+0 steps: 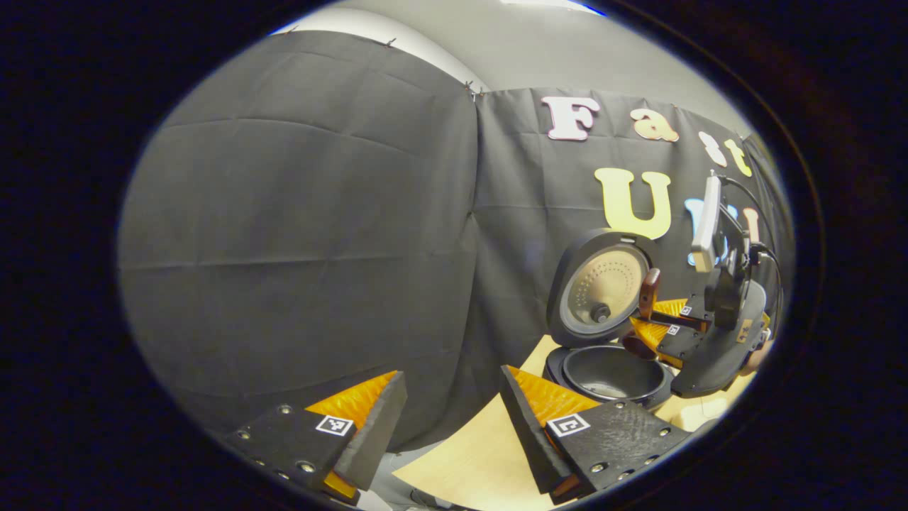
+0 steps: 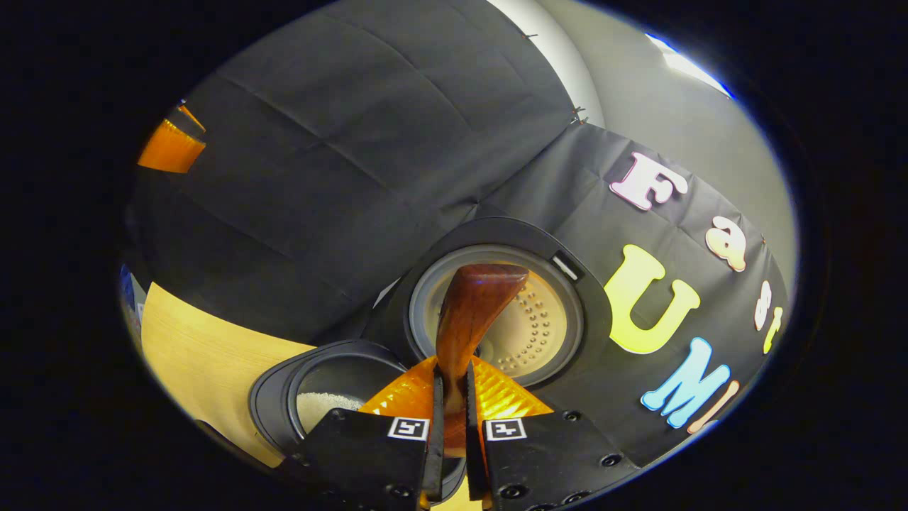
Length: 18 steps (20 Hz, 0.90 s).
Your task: Close the left gripper, press the button to open the rice cooker; take a wooden spoon from the chopstick holder with the right hand, scoop a spoonful of rice and pour it into the rice cooker, then put the wooden spoon back into the chopstick holder.
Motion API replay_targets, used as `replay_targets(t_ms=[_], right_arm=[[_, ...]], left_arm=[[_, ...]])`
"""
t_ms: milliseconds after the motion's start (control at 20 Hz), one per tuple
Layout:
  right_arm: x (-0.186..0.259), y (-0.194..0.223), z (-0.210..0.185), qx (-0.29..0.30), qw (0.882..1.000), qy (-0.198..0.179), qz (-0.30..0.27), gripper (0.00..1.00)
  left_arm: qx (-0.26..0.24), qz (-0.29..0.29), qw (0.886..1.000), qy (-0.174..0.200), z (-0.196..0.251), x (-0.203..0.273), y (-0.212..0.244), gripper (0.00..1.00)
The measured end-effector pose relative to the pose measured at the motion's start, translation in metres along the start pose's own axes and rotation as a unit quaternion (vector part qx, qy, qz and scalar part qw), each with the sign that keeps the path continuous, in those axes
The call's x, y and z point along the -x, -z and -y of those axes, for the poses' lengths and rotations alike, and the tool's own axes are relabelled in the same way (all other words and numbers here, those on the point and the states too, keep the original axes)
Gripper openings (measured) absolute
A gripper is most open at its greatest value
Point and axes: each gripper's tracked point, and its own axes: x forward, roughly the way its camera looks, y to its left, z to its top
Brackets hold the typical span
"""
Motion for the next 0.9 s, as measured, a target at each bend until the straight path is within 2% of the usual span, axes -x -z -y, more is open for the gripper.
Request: replay_targets(t_ms=[150, 250, 400, 700, 800, 900], right_arm=[[-0.002, 0.007, -0.001, -0.047, 0.999, -0.005, -0.016, 0.15], [-0.003, 0.015, -0.004, -0.131, 0.991, -0.014, -0.034, 0.15], [0.003, 0.016, -0.003, -0.265, 0.962, -0.016, -0.059, 0.12], [0.027, 0.014, 0.033, -0.42, 0.906, 0.0, -0.049, 0.15], [0.033, 0.016, 0.047, -0.443, 0.895, 0.015, -0.043, 0.15], [0.045, 0.019, 0.06, -0.451, 0.891, 0.04, -0.039, 0.15]], left_arm=[[-0.003, 0.002, 1.0, 0.002, 0.001, 0.0, -0.002, 0.8], [-0.004, 0.003, 1.0, 0.005, 0.002, 0.0, -0.004, 0.8], [0.006, 0.005, 1.0, 0.014, 0.009, 0.002, -0.01, 0.8], [-0.005, 0.015, 0.999, 0.044, 0.034, -0.003, -0.024, 0.8], [-0.005, 0.017, 0.998, 0.058, 0.047, -0.004, -0.029, 0.8], [-0.006, 0.02, 0.997, 0.074, 0.067, -0.008, -0.032, 0.8]])
